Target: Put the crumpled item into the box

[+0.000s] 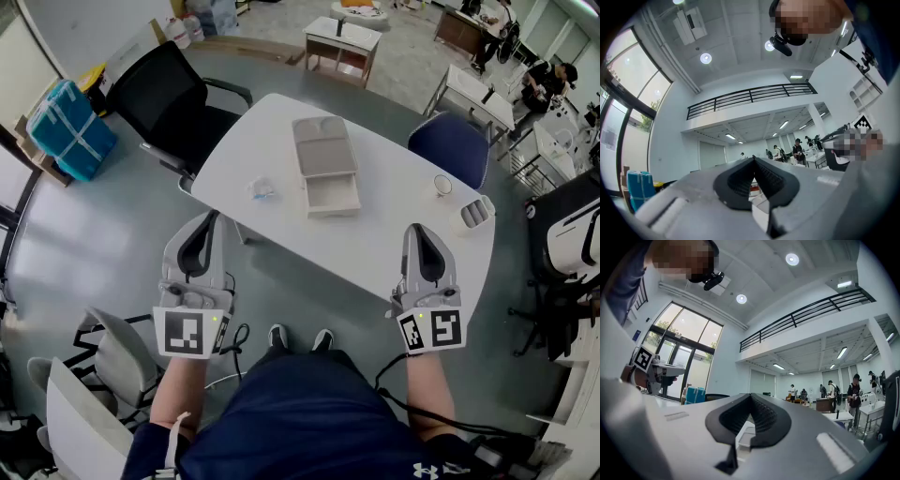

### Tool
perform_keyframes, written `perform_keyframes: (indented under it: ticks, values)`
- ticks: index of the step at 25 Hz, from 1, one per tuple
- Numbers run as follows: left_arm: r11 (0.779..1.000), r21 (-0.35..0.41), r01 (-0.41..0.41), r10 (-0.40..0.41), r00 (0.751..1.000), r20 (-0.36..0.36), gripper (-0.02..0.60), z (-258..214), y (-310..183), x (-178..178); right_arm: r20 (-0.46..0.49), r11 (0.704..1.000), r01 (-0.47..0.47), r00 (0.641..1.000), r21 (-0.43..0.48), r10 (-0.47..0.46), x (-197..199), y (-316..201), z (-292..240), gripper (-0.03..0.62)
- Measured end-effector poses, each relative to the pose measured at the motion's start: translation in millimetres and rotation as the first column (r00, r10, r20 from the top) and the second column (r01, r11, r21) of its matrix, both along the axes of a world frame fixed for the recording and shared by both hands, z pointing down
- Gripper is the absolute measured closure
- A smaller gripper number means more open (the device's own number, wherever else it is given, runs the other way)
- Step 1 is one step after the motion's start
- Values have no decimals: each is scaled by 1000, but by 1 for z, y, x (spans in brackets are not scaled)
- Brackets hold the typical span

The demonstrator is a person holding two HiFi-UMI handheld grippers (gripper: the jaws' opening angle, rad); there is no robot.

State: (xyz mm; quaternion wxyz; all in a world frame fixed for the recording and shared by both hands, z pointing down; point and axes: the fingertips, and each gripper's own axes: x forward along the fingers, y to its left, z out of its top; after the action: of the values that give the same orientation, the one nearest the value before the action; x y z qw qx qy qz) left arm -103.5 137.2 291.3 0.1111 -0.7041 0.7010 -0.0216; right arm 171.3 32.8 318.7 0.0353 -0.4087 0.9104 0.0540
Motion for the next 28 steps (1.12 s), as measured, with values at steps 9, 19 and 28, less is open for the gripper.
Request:
perform_keyframes:
  ticks: [9,19,28]
  values:
    - [1000,-5,-14,14,1000,-13,580,4,6,-19,-23,1000,-7,1000,-8,7,-19,7,3,592]
    - [1000,19,-15,16,999,-51,580,9,15,-61,-7,1000,-13,1000,-10,13,-53,16,0,591]
    - [999,-10,-43,42,994,-100,580,34,2,-99,-27,995,-89,996,-46,87,-62,17,15,591]
